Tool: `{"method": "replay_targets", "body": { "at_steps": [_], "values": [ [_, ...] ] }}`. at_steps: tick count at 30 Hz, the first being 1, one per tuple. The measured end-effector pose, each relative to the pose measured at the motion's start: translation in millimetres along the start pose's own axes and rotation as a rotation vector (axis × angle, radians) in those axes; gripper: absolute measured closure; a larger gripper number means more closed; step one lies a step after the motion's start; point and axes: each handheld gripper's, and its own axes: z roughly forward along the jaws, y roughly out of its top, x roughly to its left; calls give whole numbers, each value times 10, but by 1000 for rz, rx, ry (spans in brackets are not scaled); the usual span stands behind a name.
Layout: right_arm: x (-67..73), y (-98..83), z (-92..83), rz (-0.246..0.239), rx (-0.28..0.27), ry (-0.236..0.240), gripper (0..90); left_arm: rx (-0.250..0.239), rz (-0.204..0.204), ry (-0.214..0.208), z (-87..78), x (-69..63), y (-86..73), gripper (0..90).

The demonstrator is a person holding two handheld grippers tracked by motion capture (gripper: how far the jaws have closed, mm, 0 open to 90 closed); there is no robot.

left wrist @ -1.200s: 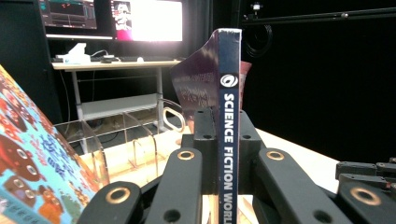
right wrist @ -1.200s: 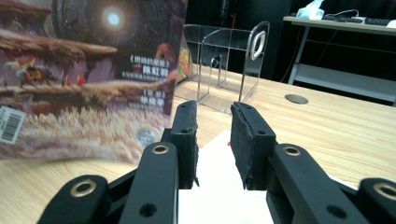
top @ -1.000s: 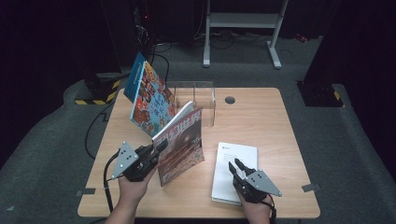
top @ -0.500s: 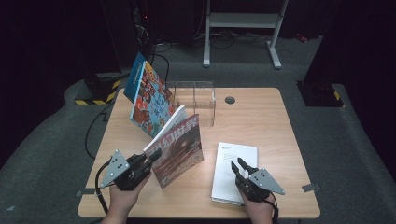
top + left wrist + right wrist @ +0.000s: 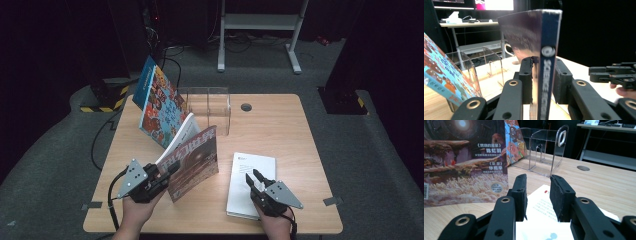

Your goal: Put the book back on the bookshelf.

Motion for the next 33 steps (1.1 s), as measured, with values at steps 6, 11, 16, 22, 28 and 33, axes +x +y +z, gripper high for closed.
{"method": "replay_targets", "body": {
  "at_steps": [6, 11, 16, 22, 28, 33],
  "values": [
    [-6, -2, -9, 4, 3, 3, 658, 1, -3, 10, 33, -14, 37, 790],
    [-8, 1, -4, 6, 7, 1, 640, 0, 16, 18, 31, -30, 36, 821],
    [-24, -1, 3, 14, 23, -3, 620, 9, 16, 36, 29, -51, 46, 831],
    [-53, -2, 5, 24, 38, -7, 593, 12, -7, 32, 14, -45, 46, 831],
    [-62, -17, 37, 33, 91, -26, 565, 26, -8, 40, -6, -35, 60, 829],
    [-84, -19, 81, 35, 136, -50, 543, 24, -6, 24, -9, -26, 57, 829]
  ]
}}
